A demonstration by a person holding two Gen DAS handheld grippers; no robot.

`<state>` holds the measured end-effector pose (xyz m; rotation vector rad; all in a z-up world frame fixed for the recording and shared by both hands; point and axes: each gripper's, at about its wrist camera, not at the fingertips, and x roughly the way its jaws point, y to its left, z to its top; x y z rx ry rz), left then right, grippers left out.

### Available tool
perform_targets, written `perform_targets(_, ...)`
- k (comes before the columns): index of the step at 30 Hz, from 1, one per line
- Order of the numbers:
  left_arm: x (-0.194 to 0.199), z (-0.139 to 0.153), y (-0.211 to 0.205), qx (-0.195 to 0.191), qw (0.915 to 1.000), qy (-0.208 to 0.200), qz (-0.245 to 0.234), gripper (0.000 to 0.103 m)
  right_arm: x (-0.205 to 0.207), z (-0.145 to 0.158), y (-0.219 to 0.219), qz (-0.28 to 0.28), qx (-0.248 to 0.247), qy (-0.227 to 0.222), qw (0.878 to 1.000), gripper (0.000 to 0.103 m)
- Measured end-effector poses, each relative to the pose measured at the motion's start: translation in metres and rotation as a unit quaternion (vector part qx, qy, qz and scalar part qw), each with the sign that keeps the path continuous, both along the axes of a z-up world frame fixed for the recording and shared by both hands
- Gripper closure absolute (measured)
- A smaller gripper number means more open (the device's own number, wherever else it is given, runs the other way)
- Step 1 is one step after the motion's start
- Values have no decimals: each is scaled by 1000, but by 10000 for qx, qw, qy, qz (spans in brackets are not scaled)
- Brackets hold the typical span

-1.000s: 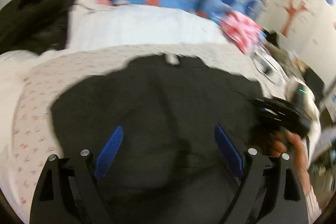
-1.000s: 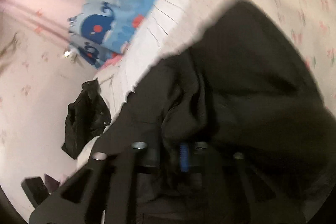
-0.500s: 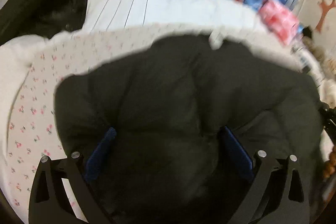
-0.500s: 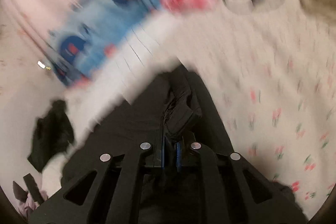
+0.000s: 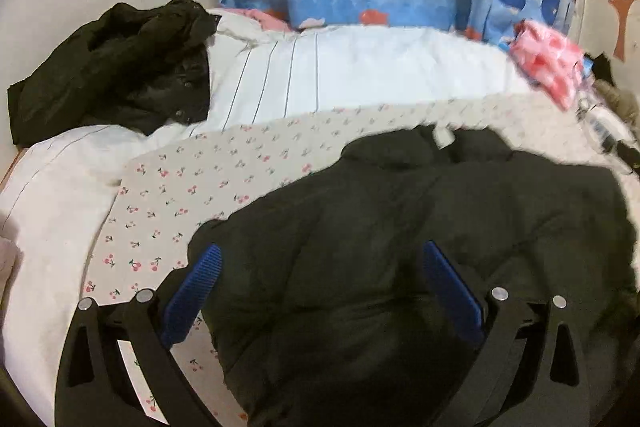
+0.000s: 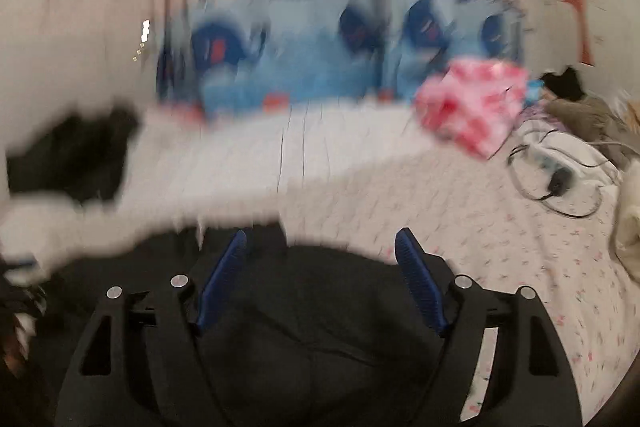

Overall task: Fold large clothes
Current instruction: 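Press the folded jacket flat with both tools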

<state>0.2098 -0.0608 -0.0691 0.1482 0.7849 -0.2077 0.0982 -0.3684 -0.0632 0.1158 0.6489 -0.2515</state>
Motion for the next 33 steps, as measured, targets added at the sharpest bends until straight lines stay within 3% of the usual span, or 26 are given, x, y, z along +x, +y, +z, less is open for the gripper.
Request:
perform_targets(2,6,-24,-3,140,9997,198,-12,6,19,-45,-17,-140,438,595,9972,29)
perform_targets(3,8,-33,0,13,9996,251,-84,6,14,-62,-29,-101,967,509,9940,29)
perform_targets(4,7,-39,3,-128,9995,260,-94,6,16,-64,-31,-95,994,602,9932,29)
perform_targets(6,2,-38,1,15,9998,199,28,6,7,-52,-29,-85,758,831,9936,30)
perform_targets(8,-12,-26,-6,365,9987,-277,213,6,-1,-31,-35,-201,912,437,9947,30)
perform_targets(9,-22,-14,-11,430,9968,-649,196,6,-6,-13,-35,-277,879,99,9957,29)
perform_targets(11,-30,3,-19,453,9936,-1023,171,6,4,10,-39,-264,736,-276,9966,25)
perform_targets(14,-30,18,-30,482,9894,-1363,124,6,37,22,-32,-124,148,-246,9995,18)
perform_targets(15,-25,15,-34,548,9892,-1356,122,6,50,16,-34,-72,-24,-120,9999,18)
perform_targets(18,-5,-5,-36,616,9926,-1035,134,6,85,-41,-48,-139,-273,841,9960,18)
perform_targets(19,2,-16,-36,642,9944,-833,123,6,92,-68,-59,-148,105,1148,9932,18)
perform_targets(20,8,-26,-34,487,9967,-640,71,6,91,-75,-71,-198,558,1034,9929,17)
perform_targets(21,11,-31,-30,352,9977,-566,118,6,90,-74,-74,-204,639,1043,9923,17)
perform_targets(24,10,-36,-24,360,9977,-550,180,6,88,-63,-66,-149,452,1144,9923,17)
perform_targets(26,8,-39,-24,452,9971,-583,211,6,61,-34,-56,112,437,468,9979,17)
perform_targets(28,7,-41,-24,450,9969,-597,229,6,45,-26,-47,293,313,265,9987,16)
perform_targets(30,5,-43,-24,450,9968,-611,233,6,47,-53,-48,387,153,737,9964,7)
perform_targets(33,4,-41,-25,443,9968,-628,204,6,53,-67,-64,435,662,902,9928,7)
